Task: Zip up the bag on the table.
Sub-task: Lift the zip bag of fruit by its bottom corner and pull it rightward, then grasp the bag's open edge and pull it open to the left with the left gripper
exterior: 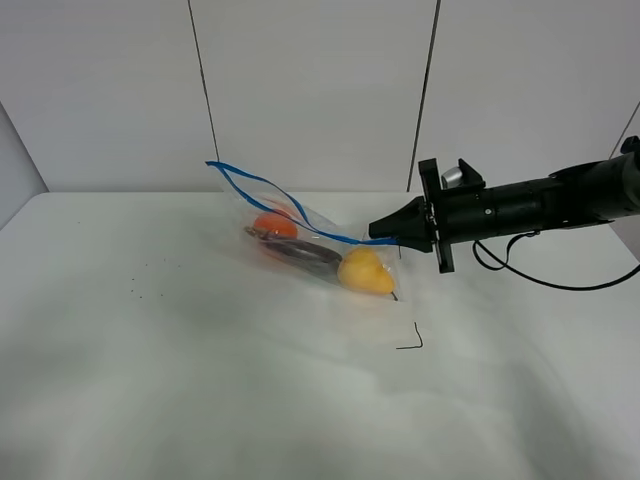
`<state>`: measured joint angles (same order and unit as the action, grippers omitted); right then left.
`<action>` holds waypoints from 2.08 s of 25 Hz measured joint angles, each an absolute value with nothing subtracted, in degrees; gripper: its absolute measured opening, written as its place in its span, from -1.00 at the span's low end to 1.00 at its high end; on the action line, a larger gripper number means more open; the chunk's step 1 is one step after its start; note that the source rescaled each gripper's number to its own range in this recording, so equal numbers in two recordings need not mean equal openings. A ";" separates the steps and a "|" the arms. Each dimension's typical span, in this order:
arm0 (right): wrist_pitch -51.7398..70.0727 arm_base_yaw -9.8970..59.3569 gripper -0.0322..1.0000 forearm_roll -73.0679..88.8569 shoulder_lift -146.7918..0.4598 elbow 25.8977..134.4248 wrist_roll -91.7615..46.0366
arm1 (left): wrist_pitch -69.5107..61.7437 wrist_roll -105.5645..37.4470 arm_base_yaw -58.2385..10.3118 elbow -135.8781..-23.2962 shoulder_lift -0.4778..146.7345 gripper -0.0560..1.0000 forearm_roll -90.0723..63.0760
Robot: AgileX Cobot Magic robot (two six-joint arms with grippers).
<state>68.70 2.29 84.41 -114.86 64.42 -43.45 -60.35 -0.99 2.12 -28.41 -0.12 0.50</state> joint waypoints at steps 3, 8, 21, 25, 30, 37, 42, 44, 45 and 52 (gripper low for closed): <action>68.75 2.38 -0.94 85.43 -114.86 64.42 -43.45 | -60.35 -0.99 2.12 -28.41 -0.12 1.00 0.50; 68.75 2.38 -0.94 86.11 -114.86 64.42 -42.97 | -60.35 -0.99 2.12 -28.41 -0.12 1.00 0.50; 67.54 2.64 -0.94 82.44 -114.86 64.37 -41.06 | -58.19 -1.13 2.12 -32.43 4.24 1.00 0.32; 67.42 2.64 -0.94 82.44 -114.86 64.37 -41.06 | -52.74 -6.48 2.12 -42.62 18.09 1.00 0.32; 67.42 2.64 -0.94 82.55 -114.86 64.37 -41.06 | -45.01 -32.21 2.12 -54.71 35.63 1.00 0.32; 67.42 2.64 -0.94 82.55 -114.86 64.37 -41.06 | -32.41 -74.67 2.12 -57.21 52.20 1.00 -0.99; 67.54 2.64 -0.94 82.67 -114.86 64.37 -41.11 | -25.58 -82.17 -0.24 -57.21 58.48 1.00 -13.49; 67.54 2.64 -0.94 83.05 -114.86 64.37 -41.11 | -25.11 -83.84 -3.45 -57.21 60.60 1.00 -19.51; 67.54 2.64 -0.94 83.22 -114.86 64.37 -41.11 | -24.98 -84.78 -5.55 -57.21 61.90 1.00 -21.26; 67.54 2.64 -0.94 84.33 -114.86 64.37 -41.27 | -19.15 -87.83 -22.05 -57.21 71.08 1.00 -24.46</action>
<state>67.54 2.64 84.33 -114.86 64.37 -41.27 -19.15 -87.83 -22.05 -57.21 71.08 -24.46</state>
